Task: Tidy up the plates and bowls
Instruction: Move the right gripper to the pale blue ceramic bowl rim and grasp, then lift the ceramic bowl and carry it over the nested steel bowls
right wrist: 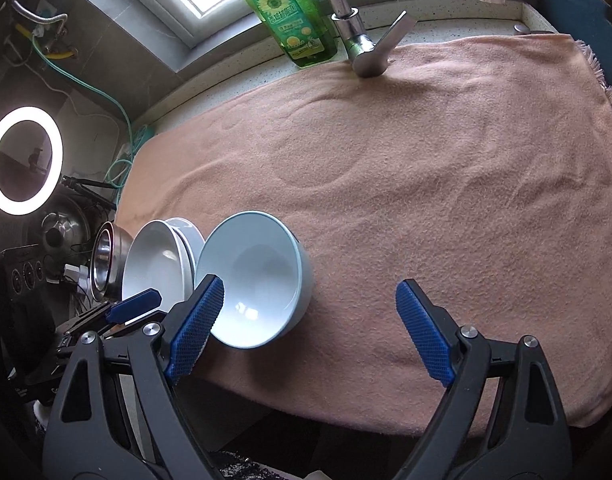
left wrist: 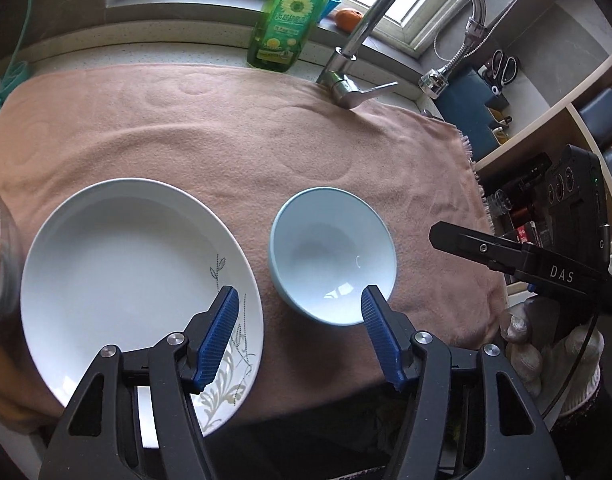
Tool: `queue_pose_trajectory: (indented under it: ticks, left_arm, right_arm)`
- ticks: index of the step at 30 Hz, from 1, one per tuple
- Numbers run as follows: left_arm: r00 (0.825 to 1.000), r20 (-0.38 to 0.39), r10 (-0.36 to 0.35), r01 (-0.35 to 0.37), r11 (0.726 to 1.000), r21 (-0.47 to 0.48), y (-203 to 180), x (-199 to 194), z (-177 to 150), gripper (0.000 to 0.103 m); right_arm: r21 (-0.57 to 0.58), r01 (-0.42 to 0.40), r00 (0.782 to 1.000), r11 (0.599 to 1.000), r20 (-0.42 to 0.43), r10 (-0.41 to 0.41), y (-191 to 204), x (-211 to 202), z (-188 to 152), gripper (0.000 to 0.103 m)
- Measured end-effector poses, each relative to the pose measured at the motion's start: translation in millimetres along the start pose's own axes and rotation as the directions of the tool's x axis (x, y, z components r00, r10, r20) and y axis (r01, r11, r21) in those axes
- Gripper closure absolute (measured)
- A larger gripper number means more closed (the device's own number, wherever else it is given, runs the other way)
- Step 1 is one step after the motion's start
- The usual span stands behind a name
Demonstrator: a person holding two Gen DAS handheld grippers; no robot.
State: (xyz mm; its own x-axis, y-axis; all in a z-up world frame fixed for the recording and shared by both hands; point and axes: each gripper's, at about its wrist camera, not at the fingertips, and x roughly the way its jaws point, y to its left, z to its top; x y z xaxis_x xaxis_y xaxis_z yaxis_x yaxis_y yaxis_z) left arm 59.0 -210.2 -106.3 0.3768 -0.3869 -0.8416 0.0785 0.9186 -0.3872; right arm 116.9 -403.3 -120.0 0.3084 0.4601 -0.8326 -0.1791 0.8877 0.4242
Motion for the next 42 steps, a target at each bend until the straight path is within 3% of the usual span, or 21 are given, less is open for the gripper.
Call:
queue_pose_trajectory:
  ticks: [2,5,9,15,25,35,42]
  left_arm:
    - [1.000,0.009,-0.008,0.008,0.999,-0.034,0,2,-4,0.044]
    - [0.999,-0.010,-0.051,0.050,0.993,-0.110,5,12,-8,0.056]
    - [1.000,-0.020,-0.019,0.017,0.995,-0.098,0,20,-6,0.065]
    - [1.000,-0.023,-0.006,0.004,0.996,-0.084,0,26,0,0.066]
    - [0.999,-0.032,0.044,-0.046,0.997,-0.062,3,36,15,0.073]
    - [0.996,-0.055,0.067,-0.070,0.996,-0.060,10,40,20,0.088]
    - [0.996,-0.054,0.070,-0.074,0.995,-0.071,10,42,19,0.091]
  right_arm:
    - [0.008,-0.009,1.000,1.000,0.022,0.009,-1,-2,-1,0.015]
    - [0.006,-0.021,0.999,1.000,0.036,0.021,-2,0,0,0.021]
    - [0.022,-0.036,0.999,0.999,0.022,0.036,-5,9,-2,0.035]
    - [0.050,-0.074,0.997,0.996,-0.027,0.076,-8,29,-7,0.055]
    - [0.045,-0.085,0.995,0.995,-0.047,0.087,-5,42,-1,0.066]
    - [0.018,-0.062,0.995,0.998,-0.079,0.063,-1,53,-2,0.091]
    - [0.035,-0.039,0.996,0.999,-0.075,0.042,-1,53,-1,0.092]
